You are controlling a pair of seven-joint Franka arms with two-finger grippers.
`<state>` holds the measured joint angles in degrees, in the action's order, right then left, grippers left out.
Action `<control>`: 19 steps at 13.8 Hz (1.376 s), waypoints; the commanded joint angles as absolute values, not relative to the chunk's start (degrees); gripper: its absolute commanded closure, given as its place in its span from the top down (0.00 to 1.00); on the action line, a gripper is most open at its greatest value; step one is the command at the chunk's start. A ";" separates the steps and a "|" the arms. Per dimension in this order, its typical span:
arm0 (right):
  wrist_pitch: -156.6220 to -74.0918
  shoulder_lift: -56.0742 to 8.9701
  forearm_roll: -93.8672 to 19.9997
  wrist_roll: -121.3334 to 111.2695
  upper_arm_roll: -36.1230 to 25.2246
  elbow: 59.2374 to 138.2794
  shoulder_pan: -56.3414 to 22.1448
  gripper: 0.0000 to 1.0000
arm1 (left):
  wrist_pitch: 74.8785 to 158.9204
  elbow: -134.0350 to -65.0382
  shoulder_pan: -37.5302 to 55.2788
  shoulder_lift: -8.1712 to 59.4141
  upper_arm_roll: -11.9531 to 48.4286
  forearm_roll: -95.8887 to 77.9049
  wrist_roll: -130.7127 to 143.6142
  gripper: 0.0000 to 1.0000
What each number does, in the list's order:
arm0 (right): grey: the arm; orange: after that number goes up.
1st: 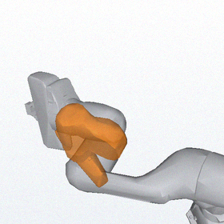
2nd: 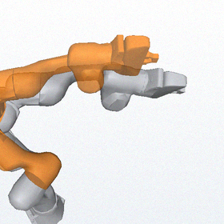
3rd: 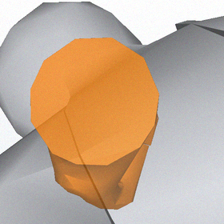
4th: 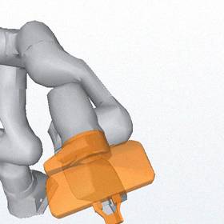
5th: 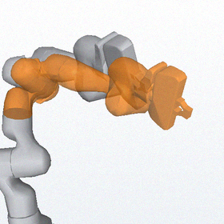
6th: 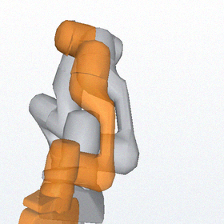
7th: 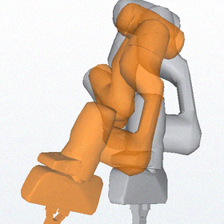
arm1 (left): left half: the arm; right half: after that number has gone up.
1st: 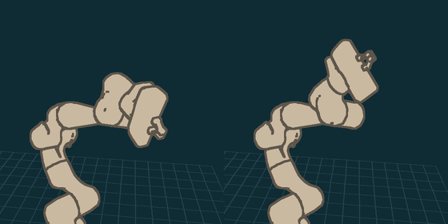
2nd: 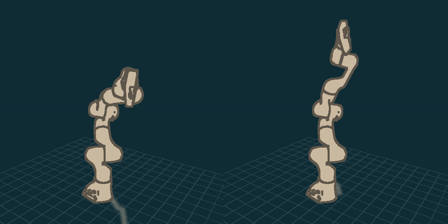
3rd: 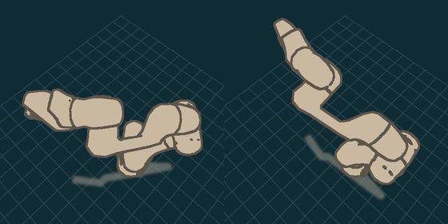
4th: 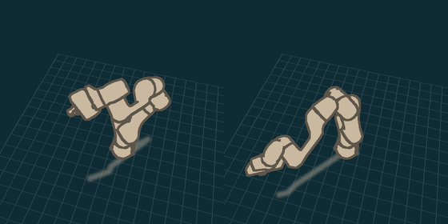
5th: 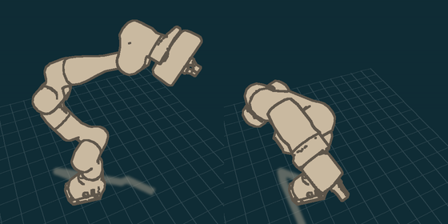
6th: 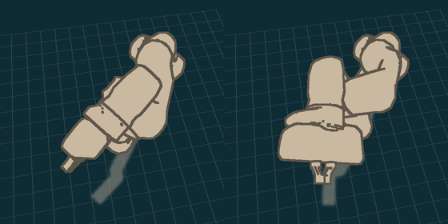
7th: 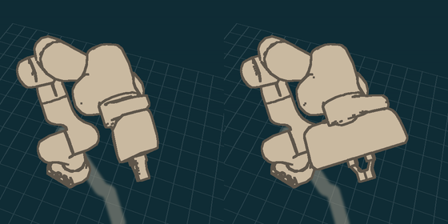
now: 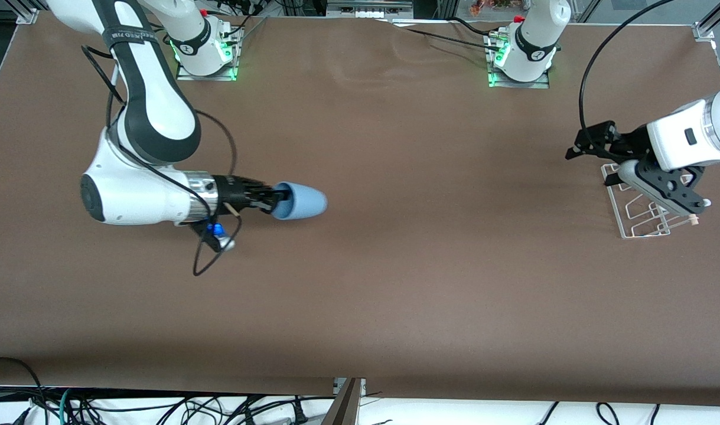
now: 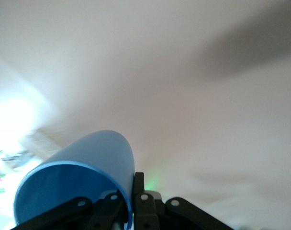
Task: Transfer cup to left arm and place on rack
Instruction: 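Lift the cup with the right gripper while the left gripper approaches, then close the left gripper on the cup held by the right gripper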
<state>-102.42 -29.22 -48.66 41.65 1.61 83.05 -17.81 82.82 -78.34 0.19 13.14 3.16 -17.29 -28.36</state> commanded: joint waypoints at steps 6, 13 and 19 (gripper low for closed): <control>-121.96 -33.84 -76.53 61.08 2.29 74.71 -30.65 0.00 | 101.93 -81.30 1.58 14.15 13.95 -20.22 -61.08 1.00; -129.46 -33.75 -84.11 67.06 2.29 73.92 -34.98 0.00 | 114.95 -84.02 2.72 13.71 22.67 -9.76 -60.12 1.00; -129.81 -33.84 -86.57 65.83 2.20 74.09 -34.81 0.00 | 122.77 -85.95 4.48 14.32 25.14 -1.85 -56.25 1.00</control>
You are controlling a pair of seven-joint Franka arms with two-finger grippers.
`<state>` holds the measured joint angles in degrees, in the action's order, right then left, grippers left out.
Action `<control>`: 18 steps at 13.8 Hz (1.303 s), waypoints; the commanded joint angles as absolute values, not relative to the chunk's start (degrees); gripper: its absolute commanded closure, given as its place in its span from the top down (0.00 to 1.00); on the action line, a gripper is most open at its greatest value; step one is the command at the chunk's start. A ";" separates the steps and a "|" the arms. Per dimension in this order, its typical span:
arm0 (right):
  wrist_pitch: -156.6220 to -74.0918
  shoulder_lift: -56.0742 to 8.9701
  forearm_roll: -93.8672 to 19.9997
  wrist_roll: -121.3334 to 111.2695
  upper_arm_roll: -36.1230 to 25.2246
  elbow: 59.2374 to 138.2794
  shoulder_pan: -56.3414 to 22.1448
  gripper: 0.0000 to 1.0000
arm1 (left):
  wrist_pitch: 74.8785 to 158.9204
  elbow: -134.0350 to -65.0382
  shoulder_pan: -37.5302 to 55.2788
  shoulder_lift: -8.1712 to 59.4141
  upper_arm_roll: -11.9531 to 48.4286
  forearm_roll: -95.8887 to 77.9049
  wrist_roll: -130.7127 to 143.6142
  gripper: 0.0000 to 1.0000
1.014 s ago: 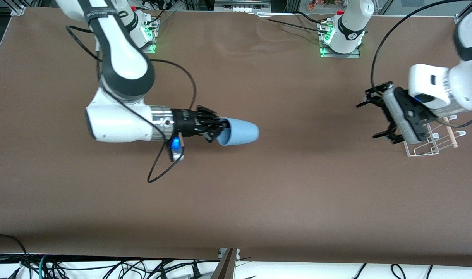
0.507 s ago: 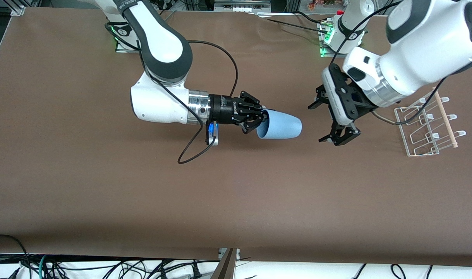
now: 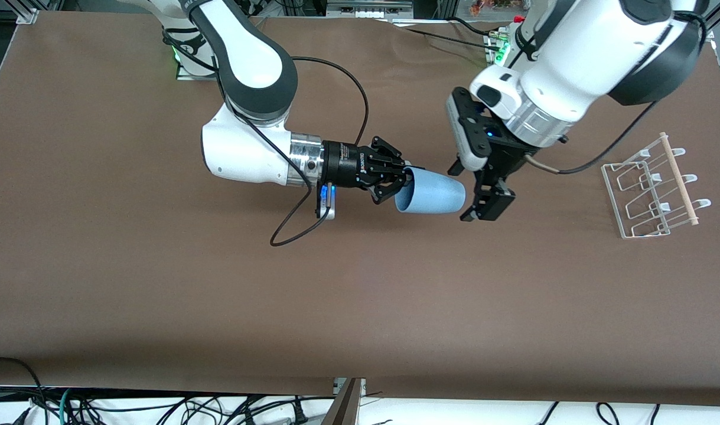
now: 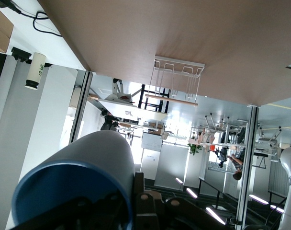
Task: Transfer cup to left arm and place on rack
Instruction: 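Close the left gripper on the cup held by the right gripper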
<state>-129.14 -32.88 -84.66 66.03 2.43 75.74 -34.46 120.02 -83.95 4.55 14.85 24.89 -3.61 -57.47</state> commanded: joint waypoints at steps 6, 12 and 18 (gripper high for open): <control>-129.81 -35.07 -86.57 65.48 2.20 74.00 -34.80 0.00 | 125.59 -86.92 4.75 18.63 25.40 -2.72 -56.60 1.00; -129.73 -35.42 -86.66 65.48 2.20 74.00 -34.45 0.00 | 127.71 -86.84 5.18 20.39 25.40 -2.81 -56.96 0.40; -129.46 -35.07 -86.57 65.83 2.20 73.92 -34.37 0.73 | 127.27 -86.40 5.62 20.04 25.49 -2.72 -54.32 0.00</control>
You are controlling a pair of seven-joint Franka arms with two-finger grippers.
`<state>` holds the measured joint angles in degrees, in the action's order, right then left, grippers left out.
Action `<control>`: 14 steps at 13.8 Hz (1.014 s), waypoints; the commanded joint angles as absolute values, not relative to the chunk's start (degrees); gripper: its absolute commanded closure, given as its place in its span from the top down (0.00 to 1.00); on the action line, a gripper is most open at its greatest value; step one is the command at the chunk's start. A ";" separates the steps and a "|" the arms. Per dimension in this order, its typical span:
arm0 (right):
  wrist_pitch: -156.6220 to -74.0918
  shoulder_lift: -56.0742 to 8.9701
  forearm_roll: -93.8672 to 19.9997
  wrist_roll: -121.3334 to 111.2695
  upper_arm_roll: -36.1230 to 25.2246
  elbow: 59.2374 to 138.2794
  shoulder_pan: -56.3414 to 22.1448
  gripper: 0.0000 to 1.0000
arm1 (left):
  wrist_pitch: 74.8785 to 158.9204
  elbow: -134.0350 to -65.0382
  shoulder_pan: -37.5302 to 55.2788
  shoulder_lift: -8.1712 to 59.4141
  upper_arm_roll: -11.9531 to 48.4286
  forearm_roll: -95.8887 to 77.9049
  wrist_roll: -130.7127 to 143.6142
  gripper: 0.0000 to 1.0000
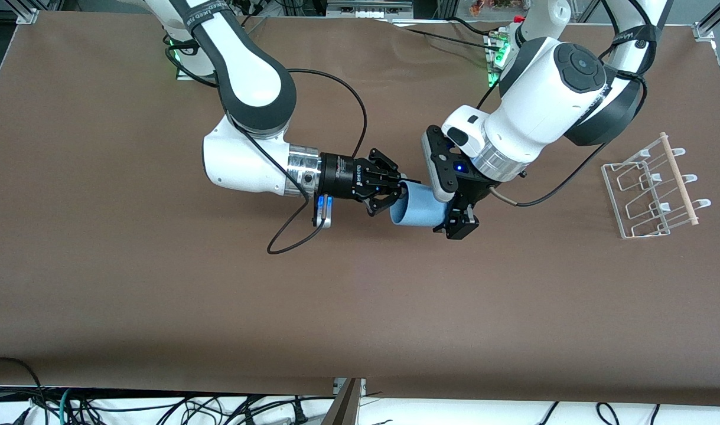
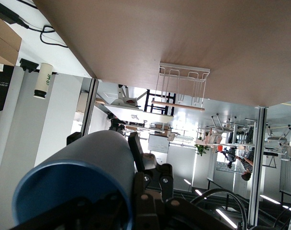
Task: Transfer cup to left arm and place on rack
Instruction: 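Close the left gripper on the cup held by the right gripper, then open the right gripper while the left gripper carries the cup toward the rack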
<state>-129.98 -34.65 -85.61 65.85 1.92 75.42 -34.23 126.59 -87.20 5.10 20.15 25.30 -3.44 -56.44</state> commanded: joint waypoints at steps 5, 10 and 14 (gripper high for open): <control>-128.15 -33.75 -86.31 67.15 1.41 71.63 -32.70 1.00 | 124.38 -86.22 4.31 19.08 25.31 -2.55 -55.89 0.00; -117.19 -32.61 -86.22 67.15 1.23 71.28 -25.24 1.00 | 115.07 -86.13 -3.23 16.35 24.35 -2.55 -62.82 0.00; -107.26 -31.65 -80.20 66.01 1.41 69.79 -19.17 1.00 | 108.82 -86.22 -5.18 16.08 13.75 -1.85 -75.64 0.00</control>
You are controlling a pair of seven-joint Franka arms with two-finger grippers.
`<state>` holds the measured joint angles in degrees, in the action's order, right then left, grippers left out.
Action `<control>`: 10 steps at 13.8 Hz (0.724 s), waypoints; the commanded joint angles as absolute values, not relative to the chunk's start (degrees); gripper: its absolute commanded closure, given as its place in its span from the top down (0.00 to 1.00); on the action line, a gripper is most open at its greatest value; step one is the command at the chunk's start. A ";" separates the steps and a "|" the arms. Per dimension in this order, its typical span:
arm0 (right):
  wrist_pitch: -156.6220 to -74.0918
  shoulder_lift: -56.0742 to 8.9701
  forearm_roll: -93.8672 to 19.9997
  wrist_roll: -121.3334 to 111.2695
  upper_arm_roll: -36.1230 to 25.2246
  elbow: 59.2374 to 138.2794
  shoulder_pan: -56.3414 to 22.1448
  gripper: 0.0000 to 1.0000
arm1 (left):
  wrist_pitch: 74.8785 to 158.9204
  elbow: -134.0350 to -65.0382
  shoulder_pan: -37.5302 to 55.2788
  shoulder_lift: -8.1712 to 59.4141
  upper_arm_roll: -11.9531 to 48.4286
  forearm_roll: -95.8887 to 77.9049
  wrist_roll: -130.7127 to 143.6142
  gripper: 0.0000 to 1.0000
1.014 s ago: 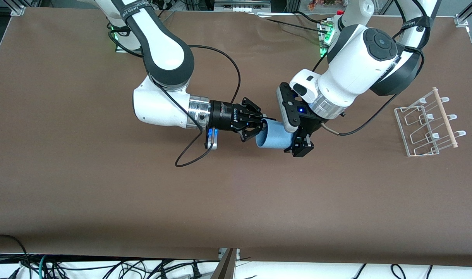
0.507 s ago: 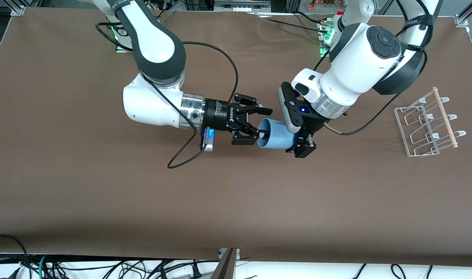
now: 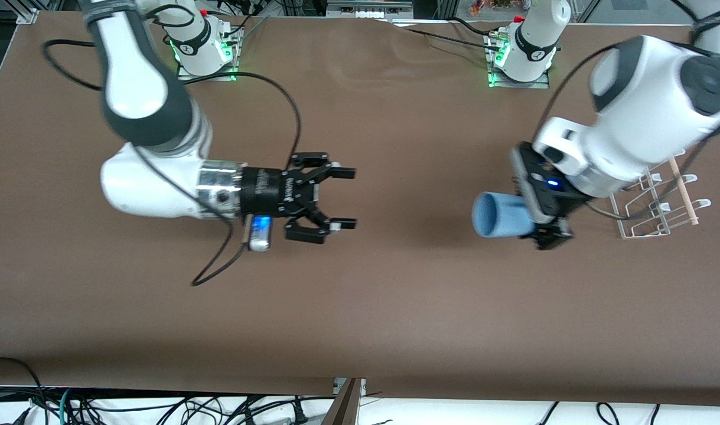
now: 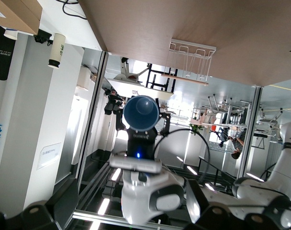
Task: Transfer cup to left arm and place on rack
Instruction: 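Open the right gripper while the left gripper carries the cup toward the rack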
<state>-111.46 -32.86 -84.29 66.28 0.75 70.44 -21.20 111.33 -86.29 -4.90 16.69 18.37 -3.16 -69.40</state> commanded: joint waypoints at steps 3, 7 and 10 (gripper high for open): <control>-101.34 -24.38 -69.73 62.41 0.27 73.97 -18.46 1.00 | 103.90 -86.57 -5.53 16.08 6.95 9.60 -80.77 0.00; -95.37 -12.68 -58.55 48.91 -4.81 87.42 -18.37 1.00 | 101.77 -89.46 -8.60 16.61 6.86 31.60 -80.16 0.00; -91.43 -7.48 -46.46 41.86 -7.20 91.49 -18.37 1.00 | 101.95 -94.29 -10.37 17.23 6.86 44.77 -78.75 0.00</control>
<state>-93.01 -12.87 -53.21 46.75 -6.47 86.02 -18.15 101.86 -90.81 -9.50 17.61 6.53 37.67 -79.86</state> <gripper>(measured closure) 0.000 0.326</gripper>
